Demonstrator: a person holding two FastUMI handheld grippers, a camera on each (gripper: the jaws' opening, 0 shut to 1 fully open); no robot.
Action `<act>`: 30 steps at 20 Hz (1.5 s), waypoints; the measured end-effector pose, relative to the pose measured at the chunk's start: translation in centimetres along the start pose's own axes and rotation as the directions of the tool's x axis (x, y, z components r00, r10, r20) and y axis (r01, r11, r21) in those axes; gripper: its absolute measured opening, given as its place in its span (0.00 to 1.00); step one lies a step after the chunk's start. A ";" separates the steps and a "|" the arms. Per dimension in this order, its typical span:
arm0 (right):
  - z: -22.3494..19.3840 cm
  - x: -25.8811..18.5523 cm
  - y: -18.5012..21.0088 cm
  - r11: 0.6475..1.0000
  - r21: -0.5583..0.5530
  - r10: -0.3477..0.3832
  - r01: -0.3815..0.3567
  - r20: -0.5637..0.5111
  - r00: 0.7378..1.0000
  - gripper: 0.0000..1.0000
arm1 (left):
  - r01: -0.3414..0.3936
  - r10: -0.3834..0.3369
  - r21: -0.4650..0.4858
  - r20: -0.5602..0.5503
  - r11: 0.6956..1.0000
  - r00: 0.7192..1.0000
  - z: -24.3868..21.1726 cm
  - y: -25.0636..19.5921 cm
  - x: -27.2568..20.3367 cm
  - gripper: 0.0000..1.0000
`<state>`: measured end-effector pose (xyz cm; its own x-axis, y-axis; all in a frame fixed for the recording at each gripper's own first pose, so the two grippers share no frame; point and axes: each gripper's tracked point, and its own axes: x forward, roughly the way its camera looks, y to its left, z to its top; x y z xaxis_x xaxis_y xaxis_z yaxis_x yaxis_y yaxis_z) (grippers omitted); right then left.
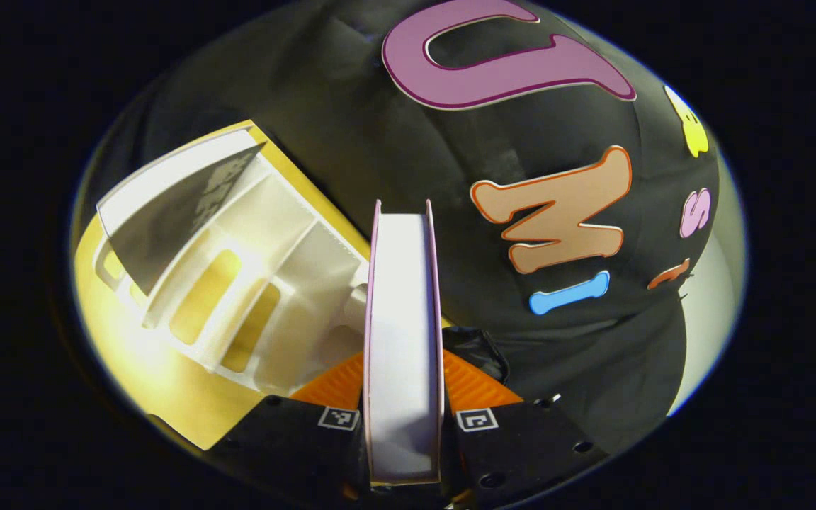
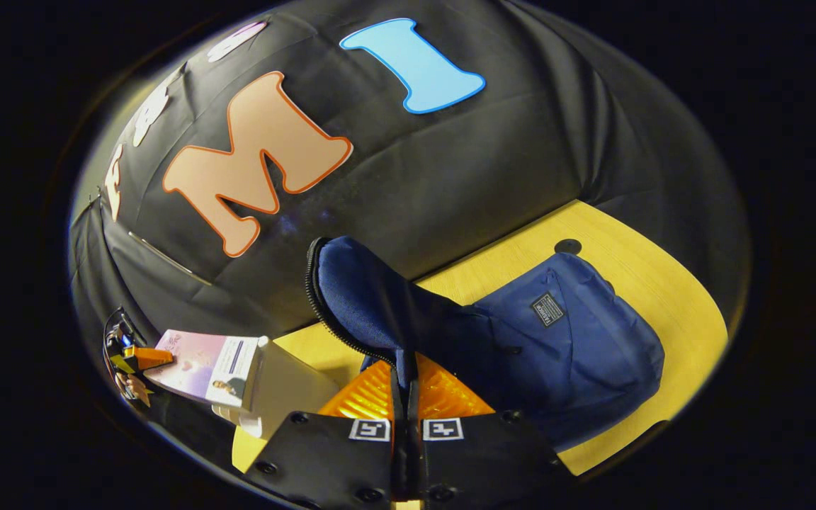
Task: Open the schoolbag, grab two books from the bookshelf and put them into the schoolbag.
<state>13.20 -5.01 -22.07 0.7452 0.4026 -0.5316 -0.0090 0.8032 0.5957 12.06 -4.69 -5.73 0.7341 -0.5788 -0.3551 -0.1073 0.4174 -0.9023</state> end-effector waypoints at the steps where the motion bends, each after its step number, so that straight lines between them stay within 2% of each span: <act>1: 0.0 0.0 0.1 1.000 -0.002 0.003 -0.003 -0.001 1.000 0.03 | -0.005 0.005 0.001 -0.005 1.000 1.000 -0.1 -0.1 0.4 0.34; 11: 0.4 -0.1 -0.1 1.000 0.010 0.023 -0.023 0.000 1.000 0.05 | -0.056 0.055 0.092 0.020 0.994 0.998 -1.5 -1.9 0.0 0.35; 14: 0.7 -0.3 -0.2 1.000 0.004 0.031 -0.031 -0.001 1.000 0.03 | 0.006 -0.008 0.079 0.025 0.997 1.000 -2.3 -3.9 -0.4 0.35; 18: 0.8 -0.2 -0.2 0.999 0.012 0.043 -0.043 -0.004 0.999 0.05 | 0.008 -0.009 0.083 0.007 0.997 1.000 -3.7 -4.4 0.8 0.35; 23: 1.4 -0.5 -0.4 0.998 0.008 0.057 -0.057 -0.001 0.998 0.03 | 0.018 -0.014 0.083 -0.056 0.996 0.998 -7.0 -5.5 4.8 0.35; 30: 2.0 -0.7 -0.8 0.997 0.020 0.075 -0.075 0.004 0.997 0.05 | -0.012 0.027 0.085 -0.171 0.996 0.985 -13.2 -5.0 12.2 0.35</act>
<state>14.02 -6.77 -20.99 0.7451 0.4600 -0.4830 -0.0516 0.7617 0.6458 12.74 -23.08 -8.79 0.6058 -0.6786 -0.4154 -0.0586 0.4827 -0.8738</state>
